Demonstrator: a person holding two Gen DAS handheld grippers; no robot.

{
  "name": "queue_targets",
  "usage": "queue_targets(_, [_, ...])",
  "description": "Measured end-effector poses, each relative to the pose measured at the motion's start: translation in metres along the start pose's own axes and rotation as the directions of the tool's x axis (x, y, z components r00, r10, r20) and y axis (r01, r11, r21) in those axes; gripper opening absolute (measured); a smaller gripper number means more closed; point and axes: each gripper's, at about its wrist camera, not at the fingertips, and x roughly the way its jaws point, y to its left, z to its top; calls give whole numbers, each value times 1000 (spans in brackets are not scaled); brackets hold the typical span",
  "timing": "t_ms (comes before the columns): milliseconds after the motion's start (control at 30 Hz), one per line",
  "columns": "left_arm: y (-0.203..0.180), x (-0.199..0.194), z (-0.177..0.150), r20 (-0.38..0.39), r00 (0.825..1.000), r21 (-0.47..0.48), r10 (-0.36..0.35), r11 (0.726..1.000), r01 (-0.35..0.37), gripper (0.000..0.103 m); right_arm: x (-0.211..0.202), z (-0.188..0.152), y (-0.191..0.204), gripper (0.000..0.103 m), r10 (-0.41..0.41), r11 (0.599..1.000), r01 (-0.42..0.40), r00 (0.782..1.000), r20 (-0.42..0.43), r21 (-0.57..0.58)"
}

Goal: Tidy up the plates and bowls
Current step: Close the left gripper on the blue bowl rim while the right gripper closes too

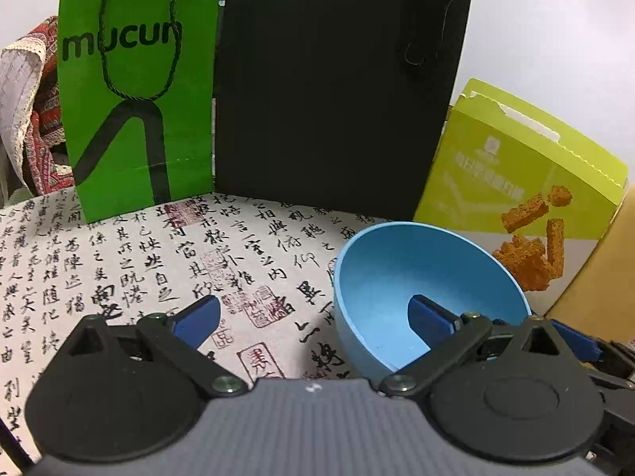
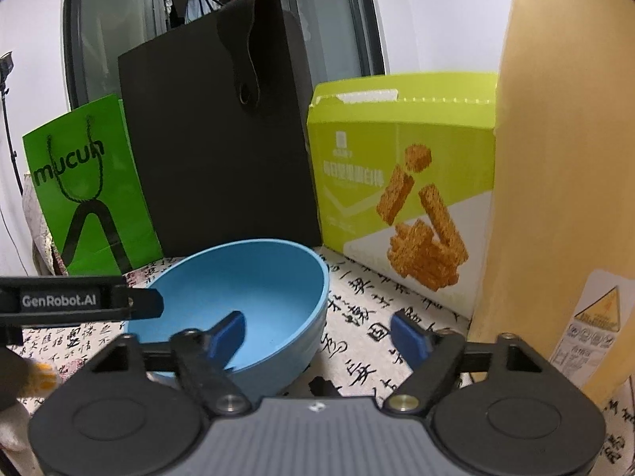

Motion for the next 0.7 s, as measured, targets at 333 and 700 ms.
queue_targets(333, [-2, 5, -12, -28, 995, 44, -98, 994, 99, 52, 4, -1, -1, 45, 37, 999, -35, 999, -36, 40])
queue_targets(700, [4, 1, -13, -15, 984, 30, -179, 983, 180, 24, 6, -4, -3, 22, 61, 995, -55, 996, -65, 83])
